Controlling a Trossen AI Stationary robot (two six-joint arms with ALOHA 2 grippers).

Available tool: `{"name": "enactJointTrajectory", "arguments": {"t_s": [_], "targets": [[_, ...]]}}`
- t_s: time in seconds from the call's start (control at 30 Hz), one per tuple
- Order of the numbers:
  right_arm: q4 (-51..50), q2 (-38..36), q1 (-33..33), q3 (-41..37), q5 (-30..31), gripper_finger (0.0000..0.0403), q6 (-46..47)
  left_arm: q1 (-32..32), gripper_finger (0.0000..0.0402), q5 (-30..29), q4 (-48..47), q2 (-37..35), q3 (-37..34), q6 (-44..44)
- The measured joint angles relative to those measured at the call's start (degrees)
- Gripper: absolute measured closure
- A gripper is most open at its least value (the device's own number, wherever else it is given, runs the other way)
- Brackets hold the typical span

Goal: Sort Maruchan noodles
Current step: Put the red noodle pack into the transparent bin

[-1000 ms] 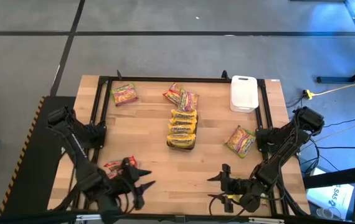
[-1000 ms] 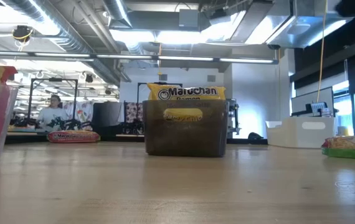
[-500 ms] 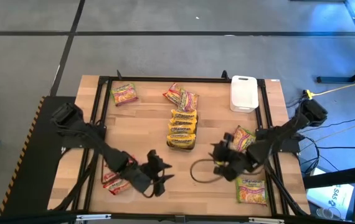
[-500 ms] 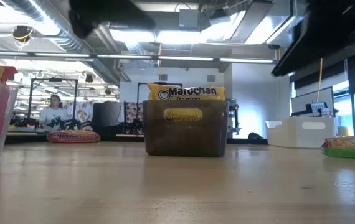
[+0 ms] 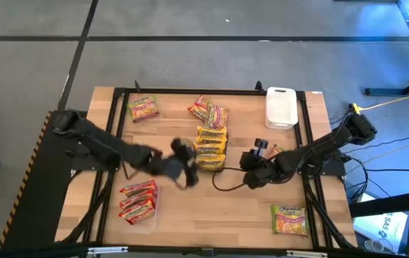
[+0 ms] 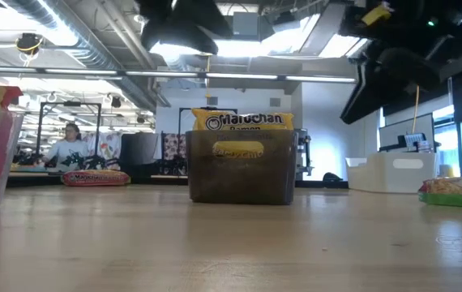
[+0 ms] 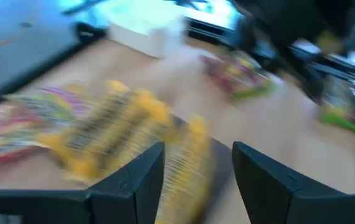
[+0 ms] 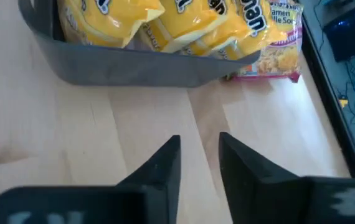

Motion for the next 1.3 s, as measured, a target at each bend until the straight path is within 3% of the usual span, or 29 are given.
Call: {"name": "enactJointTrajectory", "arguments": {"t_s": [0.17, 0.47, 0.6, 0.83, 0.97, 1.1, 1.3], "targets": [[6.4, 0.0, 2.8, -4.7, 1.0, 0.0359, 3.4, 11.7, 0.0221, 4.0, -3.4, -4.1, 0.0, 2.3], [21.6, 0.0, 4.2, -11.8, -1.0, 0.0386, 4.8, 36.0, 0.0221, 22.0, -2.3, -2.9, 0.0, 9.3], [25.2, 0.0, 4.2, -13.4, -1.7, 0.0386, 4.8, 44.2, 0.0221, 32.8, 0.4, 0.3, 0.0, 14.2], [26.0, 0.0, 4.2, -14.1, 0.5, 0.0386, 4.8, 49.5, 0.0227, 33.5, 5.5, 10.2, 0.1, 14.4], [25.7, 0.0, 4.2, -14.1, 1.0, 0.0386, 4.6, 53.1, 0.0267, 35.2, 4.9, 14.6, 2.0, 12.0], [25.6, 0.0, 4.2, -14.1, 1.0, 0.0386, 4.1, 54.4, 0.0318, 42.6, 7.7, 20.6, 4.9, 11.7], [25.2, 0.0, 4.2, -14.1, 0.8, 0.0386, 4.1, 55.1, 0.0354, 42.9, 5.0, 27.5, 9.1, 12.4]]}}
